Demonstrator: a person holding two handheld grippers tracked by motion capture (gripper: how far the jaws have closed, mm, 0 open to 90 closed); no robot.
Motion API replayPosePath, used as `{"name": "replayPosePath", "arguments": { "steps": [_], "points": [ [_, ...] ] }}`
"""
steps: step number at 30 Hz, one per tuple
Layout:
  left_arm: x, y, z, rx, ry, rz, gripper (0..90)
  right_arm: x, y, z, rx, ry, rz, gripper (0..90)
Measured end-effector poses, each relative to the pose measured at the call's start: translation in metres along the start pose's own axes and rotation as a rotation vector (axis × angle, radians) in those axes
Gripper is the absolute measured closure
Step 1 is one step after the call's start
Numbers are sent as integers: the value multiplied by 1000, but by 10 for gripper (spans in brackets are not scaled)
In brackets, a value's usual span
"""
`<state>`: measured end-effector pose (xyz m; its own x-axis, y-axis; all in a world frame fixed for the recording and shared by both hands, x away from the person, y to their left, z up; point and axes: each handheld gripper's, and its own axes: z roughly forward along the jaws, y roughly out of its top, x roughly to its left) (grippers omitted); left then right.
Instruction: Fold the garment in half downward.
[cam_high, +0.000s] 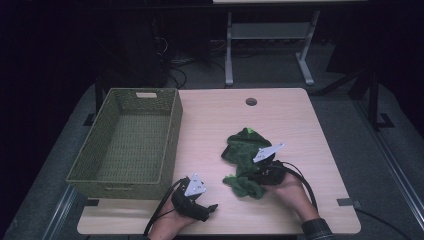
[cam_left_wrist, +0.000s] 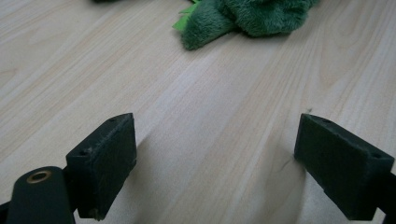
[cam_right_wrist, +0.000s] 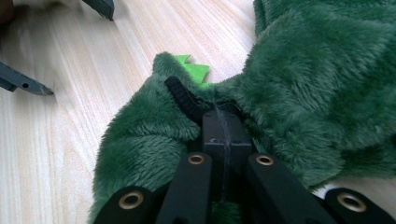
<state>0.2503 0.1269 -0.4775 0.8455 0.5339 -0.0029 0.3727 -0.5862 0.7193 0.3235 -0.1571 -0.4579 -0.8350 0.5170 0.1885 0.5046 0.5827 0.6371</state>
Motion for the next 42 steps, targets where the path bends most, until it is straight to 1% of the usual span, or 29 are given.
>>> {"name": "replayPosePath", "arguments": {
  "steps": [2,3,5,6,8,9,12,14,16,17,18,19,20,21,23,24,25,27,29,31,33,34,35,37,39,40,41,42],
  "points": [
    [0,1,0,3,1,-3,124,0,0,-2,-5,-4,0,892],
    [0,1,0,8,2,2,126,0,0,-4,-15,-2,1,857],
    [0,2,1,13,1,-1,127,-3,0,-9,-44,8,38,748],
    [0,4,1,22,1,0,128,-5,0,-13,-60,18,51,712],
    [0,6,2,29,-2,-4,134,-7,-1,-20,-84,10,69,657],
    [0,7,2,32,-8,-3,135,-7,-1,-23,-91,4,75,625],
    [-2,11,3,23,-20,1,137,-8,-1,-31,-123,-18,67,557],
    [-3,16,2,31,-24,18,139,-7,-1,-36,-148,-34,67,546],
    [-3,24,0,21,-40,28,168,-7,-1,-41,-172,-56,53,525],
    [-1,28,-1,14,-44,27,179,-7,1,-44,-165,-71,50,504],
    [0,33,-2,7,-40,29,180,-7,2,-46,-160,-98,43,493],
    [2,37,-3,4,-40,33,182,-8,3,-49,-165,-124,34,494],
    [5,42,-3,-2,-37,35,195,-9,4,-52,-170,-140,29,494],
    [7,45,-3,-5,-38,32,202,-10,5,-56,-186,-148,34,506],
    [12,54,-2,-7,-36,23,214,-14,6,-59,-179,-161,35,508],
    [14,58,-1,-4,-28,29,227,-15,7,-60,-182,-165,42,507],
    [16,62,0,-8,-25,25,237,-18,7,-61,-183,-169,43,496],
    [22,70,2,-14,-23,23,247,-24,9,-63,-172,-186,64,491],
    [30,79,5,-20,-21,10,282,-31,10,-62,-179,-202,75,487],
    [39,89,7,-29,-22,-3,306,-39,13,-61,-154,-213,95,474],
    [47,101,10,-44,-11,5,348,-47,16,-61,-173,-236,98,481],
    [50,106,12,-52,0,9,384,-51,18,-61,-177,-236,103,485],
    [54,110,15,-58,12,9,416,-56,19,-60,-175,-239,110,494],
    [62,121,22,-73,25,-6,441,-64,22,-58,-179,-247,112,498],
    [69,128,30,-67,36,-10,471,-73,23,-54,-202,-258,121,522],
    [75,132,35,-58,44,-7,480,-76,24,-53,-188,-256,130,522],
    [78,135,39,-52,49,-12,491,-82,25,-50,-161,-257,143,522],
    [82,137,45,-43,56,-15,497,-84,26,-48,-160,-259,152,525]
  ]
}}
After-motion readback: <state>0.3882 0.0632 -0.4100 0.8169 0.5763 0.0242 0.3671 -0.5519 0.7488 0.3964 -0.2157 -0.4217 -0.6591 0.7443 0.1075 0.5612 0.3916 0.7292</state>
